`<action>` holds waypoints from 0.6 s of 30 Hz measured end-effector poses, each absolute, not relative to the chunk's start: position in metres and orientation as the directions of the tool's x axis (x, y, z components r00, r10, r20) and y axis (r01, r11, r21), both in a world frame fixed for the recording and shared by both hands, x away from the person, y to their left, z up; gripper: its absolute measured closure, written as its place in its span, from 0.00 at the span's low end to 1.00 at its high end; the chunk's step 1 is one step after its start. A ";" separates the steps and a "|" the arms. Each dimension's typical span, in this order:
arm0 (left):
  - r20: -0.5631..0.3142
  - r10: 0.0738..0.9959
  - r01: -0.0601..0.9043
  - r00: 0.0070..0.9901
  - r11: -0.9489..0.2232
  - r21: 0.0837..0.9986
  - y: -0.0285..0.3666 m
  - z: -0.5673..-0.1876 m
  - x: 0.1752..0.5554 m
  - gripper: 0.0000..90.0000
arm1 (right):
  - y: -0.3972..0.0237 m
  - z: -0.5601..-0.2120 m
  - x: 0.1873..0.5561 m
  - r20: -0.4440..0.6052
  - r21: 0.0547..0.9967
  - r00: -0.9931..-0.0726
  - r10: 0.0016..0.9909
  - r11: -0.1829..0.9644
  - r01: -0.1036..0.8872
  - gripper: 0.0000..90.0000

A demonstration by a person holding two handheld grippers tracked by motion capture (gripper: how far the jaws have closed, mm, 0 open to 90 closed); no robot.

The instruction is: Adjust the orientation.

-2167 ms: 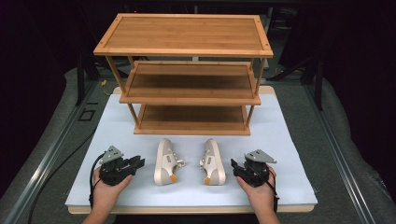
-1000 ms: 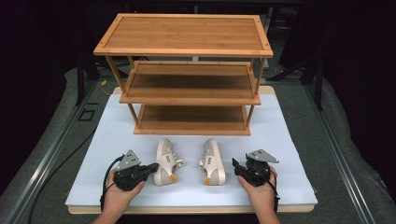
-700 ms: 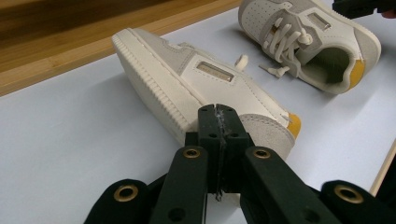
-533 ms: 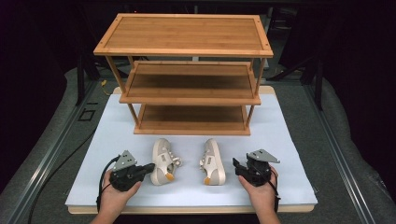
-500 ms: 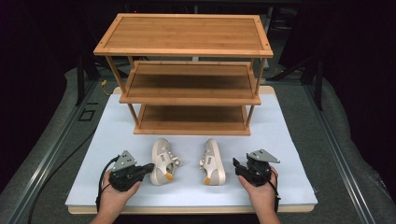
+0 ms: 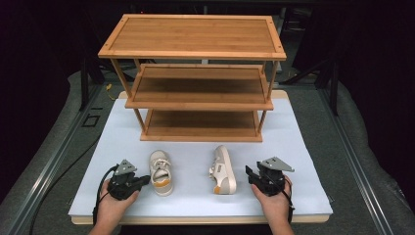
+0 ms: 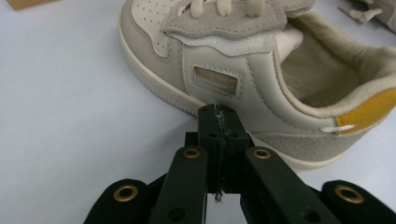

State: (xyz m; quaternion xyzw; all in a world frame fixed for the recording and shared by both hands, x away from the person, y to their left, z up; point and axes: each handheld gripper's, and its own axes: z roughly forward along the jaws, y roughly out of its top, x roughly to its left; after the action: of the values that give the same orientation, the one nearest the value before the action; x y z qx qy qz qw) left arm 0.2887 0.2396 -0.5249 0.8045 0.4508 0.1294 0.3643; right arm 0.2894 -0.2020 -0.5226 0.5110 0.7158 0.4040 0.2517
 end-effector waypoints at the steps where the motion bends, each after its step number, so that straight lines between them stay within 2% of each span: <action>1: -0.120 0.820 0.631 0.560 -0.328 0.703 0.240 -0.525 0.289 0.99 | -0.202 -0.523 0.289 0.052 0.836 -0.351 0.935 0.151 0.528 0.60; 4: -0.103 0.824 0.624 0.558 -0.334 0.707 0.239 -0.522 0.288 0.98 | -0.197 -0.521 0.287 0.034 0.841 -0.370 0.928 0.174 0.513 0.62; 8: -0.123 0.829 0.617 0.545 -0.298 0.728 0.243 -0.519 0.288 0.96 | -0.194 -0.518 0.284 0.032 0.846 -0.386 0.922 0.180 0.501 0.63; 13: -0.138 0.837 0.604 0.529 -0.258 0.754 0.248 -0.515 0.288 0.94 | -0.189 -0.512 0.278 0.033 0.857 -0.440 0.897 0.201 0.474 0.83; 14: -0.143 0.838 0.604 0.526 -0.250 0.757 0.248 -0.515 0.288 0.93 | -0.187 -0.509 0.275 0.027 0.862 -0.455 0.890 0.209 0.461 0.90; 18: -0.152 0.841 0.603 0.519 -0.234 0.763 0.250 -0.515 0.289 0.91 | -0.185 -0.506 0.271 0.042 0.871 -0.476 0.878 0.202 0.449 0.95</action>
State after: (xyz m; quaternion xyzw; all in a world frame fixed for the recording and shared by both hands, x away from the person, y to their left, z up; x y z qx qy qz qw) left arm 0.2894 0.2503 -0.5152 0.7716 0.4678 0.1469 0.4052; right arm 0.2709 -0.1848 -0.5063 0.4506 0.7363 0.4428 0.2425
